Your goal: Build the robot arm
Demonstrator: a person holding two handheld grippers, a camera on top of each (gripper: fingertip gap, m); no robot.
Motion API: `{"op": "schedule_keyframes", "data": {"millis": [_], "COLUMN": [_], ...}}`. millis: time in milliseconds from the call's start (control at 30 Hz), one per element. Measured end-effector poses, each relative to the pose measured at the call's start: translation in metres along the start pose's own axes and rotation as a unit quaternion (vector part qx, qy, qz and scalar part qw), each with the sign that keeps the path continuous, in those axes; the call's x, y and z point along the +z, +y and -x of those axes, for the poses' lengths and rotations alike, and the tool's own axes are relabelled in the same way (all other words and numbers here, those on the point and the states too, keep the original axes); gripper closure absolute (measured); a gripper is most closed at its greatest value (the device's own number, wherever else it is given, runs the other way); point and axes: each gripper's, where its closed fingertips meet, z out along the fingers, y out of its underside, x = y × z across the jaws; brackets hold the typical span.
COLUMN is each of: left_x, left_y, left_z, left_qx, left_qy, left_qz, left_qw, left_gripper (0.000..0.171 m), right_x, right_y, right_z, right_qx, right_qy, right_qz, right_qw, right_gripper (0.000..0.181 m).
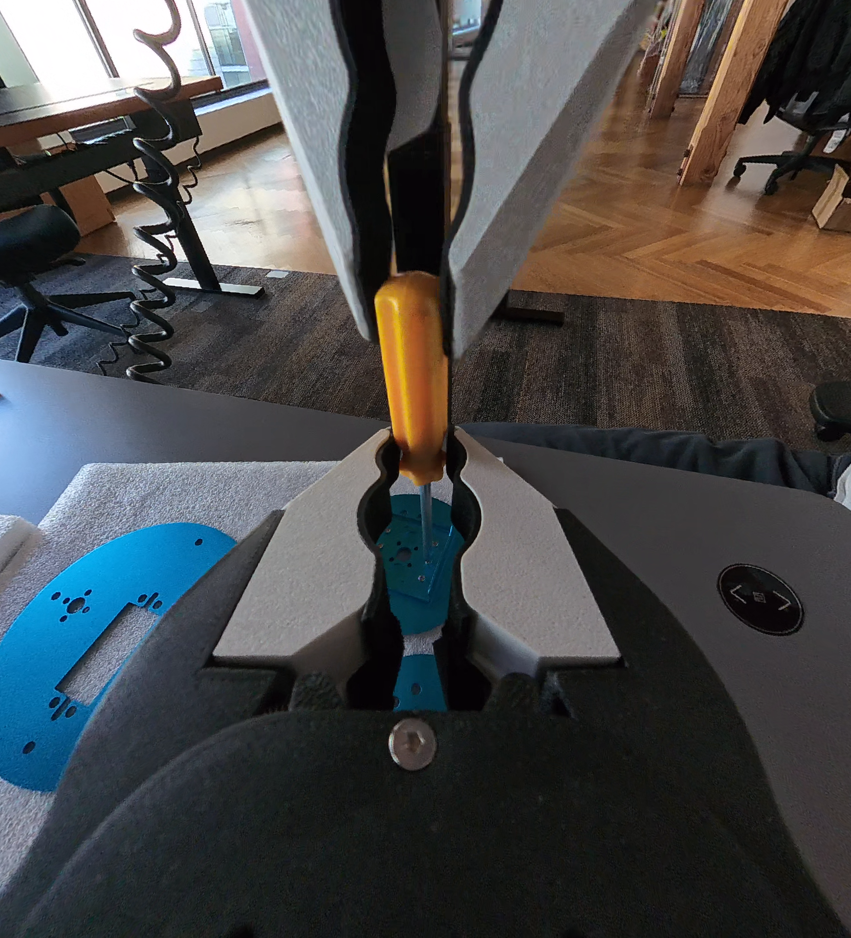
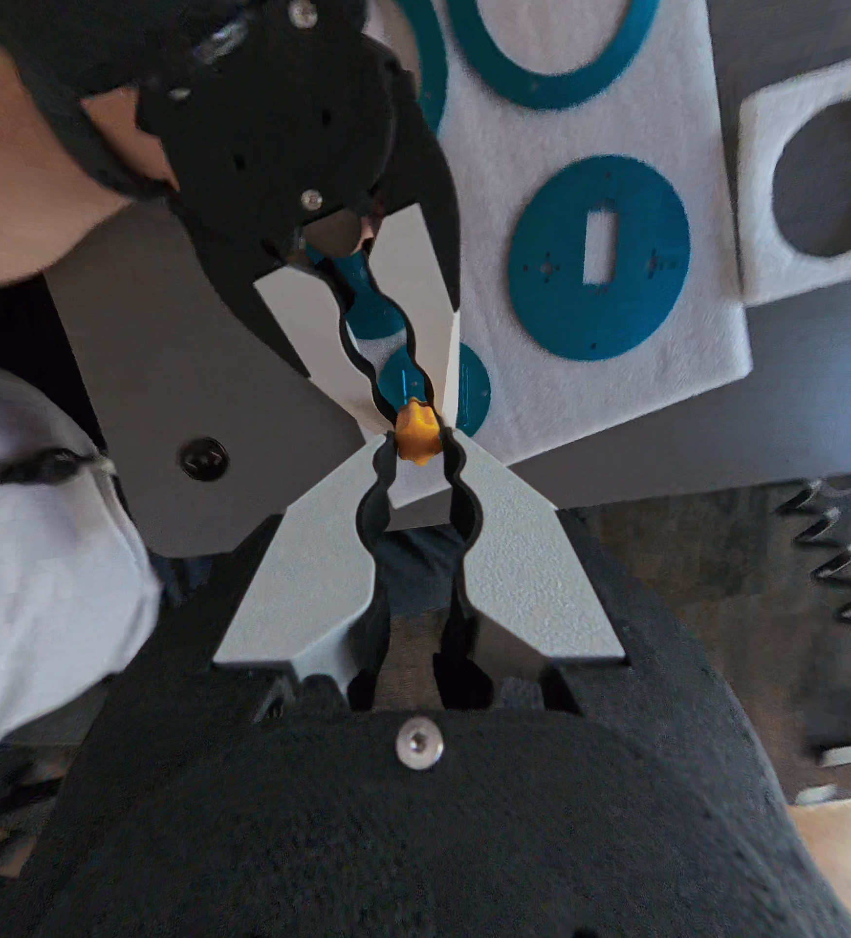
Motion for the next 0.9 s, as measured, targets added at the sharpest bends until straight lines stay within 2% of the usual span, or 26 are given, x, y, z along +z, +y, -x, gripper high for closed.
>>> {"op": "schedule_keyframes", "data": {"millis": [100,167,267,333,433,533,567,600,667,733,800,900], "left_x": [0.000,0.000,0.001,0.001,0.001,0.002,0.002,0.002,0.001,0.000,0.001,0.000], "left_y": [0.000,0.000,0.000,0.000,0.000,0.000,0.000,0.001,0.001,0.001,0.001,0.001], "left_z": [0.002,0.002,0.000,0.000,0.000,0.001,0.002,0.003,0.005,0.004,0.003,0.003], "left_qx": [-0.007,-0.007,-0.003,-0.003,-0.003,-0.006,-0.007,-0.008,-0.012,-0.010,-0.007,-0.008], "left_qy": [0.002,0.003,0.005,0.005,0.003,0.002,0.000,-0.005,-0.010,-0.009,-0.008,-0.007], "left_qz": [-0.003,-0.003,-0.003,-0.004,-0.003,-0.002,-0.001,0.000,0.002,0.000,-0.001,-0.001], "left_qw": [1.000,1.000,1.000,1.000,1.000,1.000,1.000,1.000,1.000,1.000,1.000,1.000], "left_gripper": [0.155,0.155,0.155,0.155,0.155,0.154,0.154,0.154,0.154,0.154,0.154,0.154], "right_x": [-0.007,-0.006,0.003,0.005,0.006,0.006,0.007,0.008,0.010,0.010,0.008,0.001], "right_y": [-0.006,-0.004,0.000,-0.002,-0.003,-0.001,-0.001,-0.002,-0.005,-0.007,-0.007,-0.015], "right_z": [0.005,0.004,-0.006,0.003,0.001,-0.003,-0.003,-0.005,-0.008,-0.007,-0.006,-0.009], "right_qx": [-0.147,-0.182,-0.153,-0.130,-0.077,0.006,0.061,0.115,0.167,0.152,0.077,0.013], "right_qy": [-0.012,-0.014,-0.013,-0.052,-0.048,-0.018,-0.010,-0.001,0.018,0.020,0.018,0.008], "right_qz": [-0.056,-0.078,-0.076,-0.097,-0.103,-0.098,-0.101,-0.113,-0.148,-0.155,-0.158,-0.259], "right_qw": [0.987,0.980,0.985,0.985,0.991,0.995,0.993,0.987,0.975,0.976,0.984,0.966], "right_gripper": [0.152,0.150,0.150,0.164,0.164,0.164,0.164,0.163,0.163,0.163,0.164,0.134]}}
